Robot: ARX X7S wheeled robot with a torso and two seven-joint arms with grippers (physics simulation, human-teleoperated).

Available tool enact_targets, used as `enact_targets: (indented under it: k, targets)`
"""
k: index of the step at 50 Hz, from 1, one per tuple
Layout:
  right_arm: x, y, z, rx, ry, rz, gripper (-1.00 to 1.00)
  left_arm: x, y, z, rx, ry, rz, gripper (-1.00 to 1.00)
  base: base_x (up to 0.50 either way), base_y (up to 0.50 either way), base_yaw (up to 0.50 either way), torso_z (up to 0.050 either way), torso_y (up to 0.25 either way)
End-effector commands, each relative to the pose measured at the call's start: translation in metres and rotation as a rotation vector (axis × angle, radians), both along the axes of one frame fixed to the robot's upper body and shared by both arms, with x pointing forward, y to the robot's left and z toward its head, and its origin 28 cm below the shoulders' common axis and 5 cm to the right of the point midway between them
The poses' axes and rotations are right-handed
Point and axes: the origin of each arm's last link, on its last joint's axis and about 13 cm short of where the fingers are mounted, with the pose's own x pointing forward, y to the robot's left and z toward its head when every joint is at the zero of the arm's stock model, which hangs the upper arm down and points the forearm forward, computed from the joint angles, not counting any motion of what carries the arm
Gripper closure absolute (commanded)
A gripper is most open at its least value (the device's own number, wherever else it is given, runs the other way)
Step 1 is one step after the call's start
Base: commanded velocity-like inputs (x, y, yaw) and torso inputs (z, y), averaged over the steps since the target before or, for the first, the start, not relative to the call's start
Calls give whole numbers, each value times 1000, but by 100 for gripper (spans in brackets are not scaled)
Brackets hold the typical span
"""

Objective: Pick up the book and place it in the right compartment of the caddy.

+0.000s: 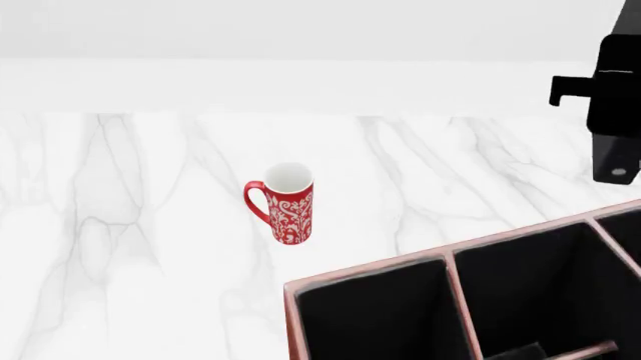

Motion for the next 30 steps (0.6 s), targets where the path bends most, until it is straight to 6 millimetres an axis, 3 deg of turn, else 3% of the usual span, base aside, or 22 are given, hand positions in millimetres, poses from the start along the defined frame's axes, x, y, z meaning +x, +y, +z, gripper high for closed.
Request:
enact_targets:
  k: [1,4,5,13,30]
  targets:
    - [-17,-22,3,27,-27,-157,100,0,0,-1,-3,1,-1,-100,0,0,0,0,0]
    - [-21,-24,9,35,-18,-186,100,2,0,-1,-2,3,-4,-100,0,0,0,0,4]
    - [-22,-25,12,66,-68,-310,100,3,0,-2,-3,2,-6,-100,0,0,0,0,0]
    - [-24,-31,19,89,-10,-308,100,1,0,-3,-5,4,-3,-100,0,0,0,0,1]
    - [-16,-49,16,134,42,-449,100,0,0,-4,-6,7,-3,-100,0,0,0,1,1]
